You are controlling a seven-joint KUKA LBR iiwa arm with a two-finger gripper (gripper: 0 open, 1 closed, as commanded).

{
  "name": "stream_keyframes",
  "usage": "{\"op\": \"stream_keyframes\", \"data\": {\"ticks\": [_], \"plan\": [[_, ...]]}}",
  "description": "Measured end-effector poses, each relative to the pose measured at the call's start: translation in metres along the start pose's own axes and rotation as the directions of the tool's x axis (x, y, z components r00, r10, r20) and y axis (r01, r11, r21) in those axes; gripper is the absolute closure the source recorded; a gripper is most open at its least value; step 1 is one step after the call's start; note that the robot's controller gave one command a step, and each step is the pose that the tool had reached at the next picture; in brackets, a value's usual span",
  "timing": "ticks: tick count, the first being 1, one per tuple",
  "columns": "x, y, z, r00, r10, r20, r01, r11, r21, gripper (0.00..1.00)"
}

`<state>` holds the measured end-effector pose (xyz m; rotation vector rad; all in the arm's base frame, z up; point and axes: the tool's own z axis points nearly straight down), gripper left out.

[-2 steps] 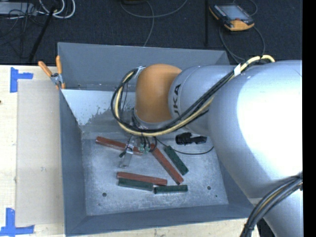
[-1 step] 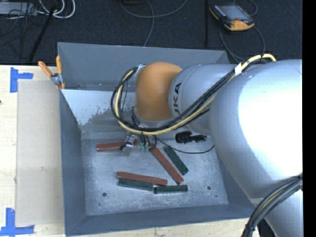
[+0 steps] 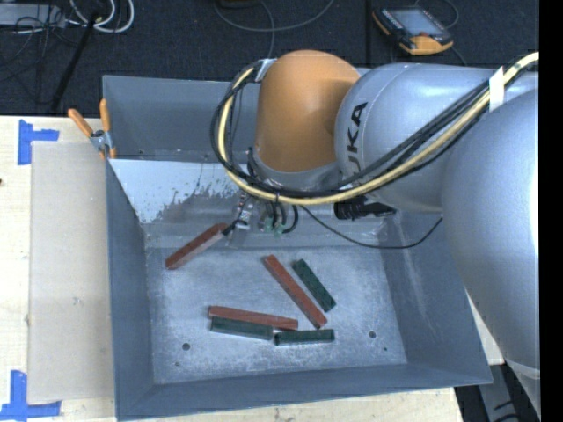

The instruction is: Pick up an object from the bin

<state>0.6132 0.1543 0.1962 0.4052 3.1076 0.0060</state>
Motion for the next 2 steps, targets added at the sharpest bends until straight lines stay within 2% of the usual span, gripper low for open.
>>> {"op": "stream_keyframes", "data": {"ticks": [1, 2], "plan": [[0.037, 0.011, 0.047, 0.999, -0.047, -0.014, 0.048, 0.999, 0.007, 1.0], [0.02, 0.018, -0.056, 0.915, -0.403, -0.002, 0.403, 0.915, 0.001, 1.0]]}}
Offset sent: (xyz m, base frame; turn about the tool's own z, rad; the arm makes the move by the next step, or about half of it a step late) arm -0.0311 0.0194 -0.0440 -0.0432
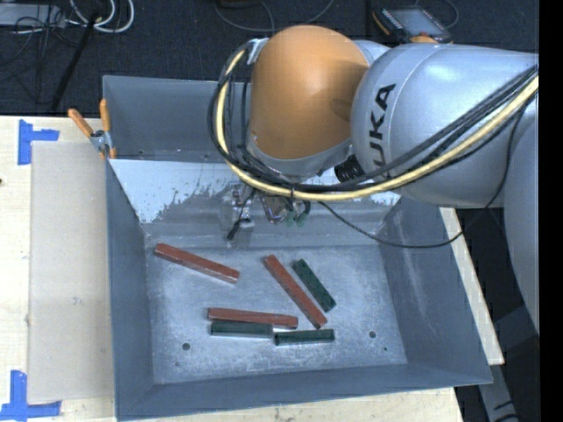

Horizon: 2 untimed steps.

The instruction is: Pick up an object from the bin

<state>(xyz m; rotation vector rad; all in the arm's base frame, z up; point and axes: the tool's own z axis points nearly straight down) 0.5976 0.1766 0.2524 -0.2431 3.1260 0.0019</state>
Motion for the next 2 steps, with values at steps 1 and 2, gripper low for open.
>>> {"op": "stream_keyframes", "data": {"ticks": [1, 2], "plan": [[0.001, 0.0, 0.002, 1.0, 0.001, -0.003, -0.001, 1.0, 0.0, 0.0], [0.048, -0.051, 0.158, 0.995, 0.095, -0.016, -0.095, 0.996, 0.003, 0.0]]}}
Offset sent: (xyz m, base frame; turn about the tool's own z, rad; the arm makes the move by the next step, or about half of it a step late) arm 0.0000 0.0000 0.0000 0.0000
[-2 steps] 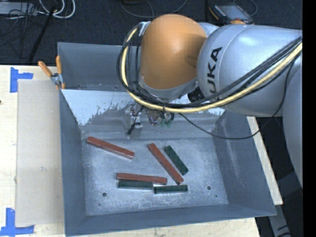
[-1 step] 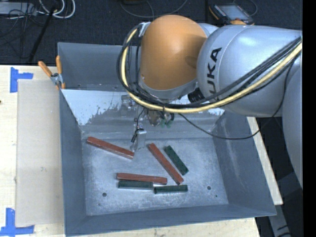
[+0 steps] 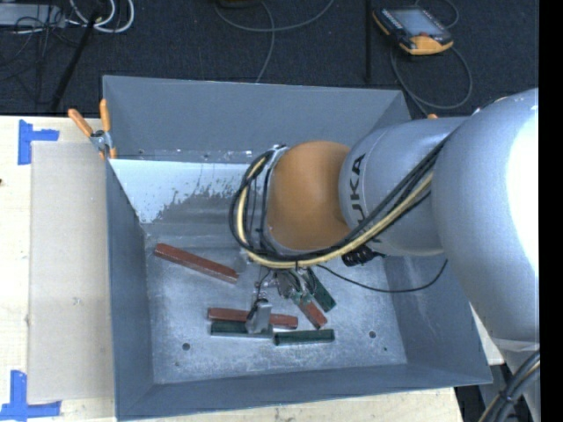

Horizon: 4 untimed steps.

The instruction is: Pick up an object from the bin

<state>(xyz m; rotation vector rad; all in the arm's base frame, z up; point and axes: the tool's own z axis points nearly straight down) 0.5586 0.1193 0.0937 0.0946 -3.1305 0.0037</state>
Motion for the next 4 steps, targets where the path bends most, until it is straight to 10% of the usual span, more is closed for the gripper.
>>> {"op": "stream_keyframes", "data": {"ticks": [1, 2, 3, 4], "plan": [[0.081, 0.035, 0.024, 0.996, -0.091, 0.015, 0.091, 0.996, -0.001, 0.0], [0.081, 0.034, 0.025, 0.996, -0.085, 0.009, 0.085, 0.996, -0.002, 1.0], [0.056, 0.047, -0.109, 0.994, -0.109, 0.019, 0.109, 0.994, -0.002, 1.0], [0.058, 0.046, -0.105, 0.994, -0.109, 0.01, 0.109, 0.994, -0.001, 0.0]]}}
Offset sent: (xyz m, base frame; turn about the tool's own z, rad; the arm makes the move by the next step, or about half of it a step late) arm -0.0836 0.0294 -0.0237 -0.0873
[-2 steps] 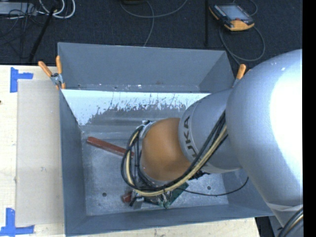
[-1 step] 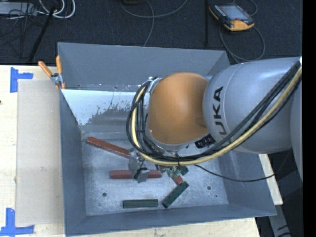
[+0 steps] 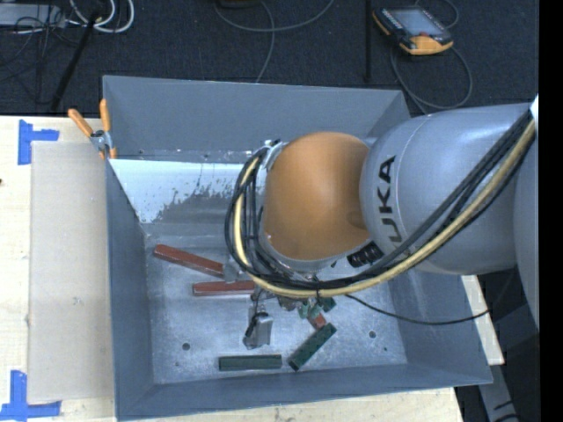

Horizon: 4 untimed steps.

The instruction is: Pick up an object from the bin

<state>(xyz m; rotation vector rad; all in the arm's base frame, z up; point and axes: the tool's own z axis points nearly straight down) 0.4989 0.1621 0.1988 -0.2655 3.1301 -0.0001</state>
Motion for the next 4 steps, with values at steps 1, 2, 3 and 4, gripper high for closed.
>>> {"op": "stream_keyframes", "data": {"ticks": [1, 2, 3, 4], "plan": [[0.004, -0.043, 0.131, 1.0, 0.014, -0.008, -0.014, 1.0, 0.0, 0.0], [0.023, 0.001, 0.118, 1.0, 0.012, 0.007, -0.012, 1.0, -0.001, 0.0], [0.024, -0.001, 0.12, 1.0, 0.017, -0.001, -0.017, 1.0, 0.0, 1.0], [0.008, -0.007, -0.023, 0.998, 0.066, 0.008, -0.066, 0.998, -0.002, 1.0]]}}
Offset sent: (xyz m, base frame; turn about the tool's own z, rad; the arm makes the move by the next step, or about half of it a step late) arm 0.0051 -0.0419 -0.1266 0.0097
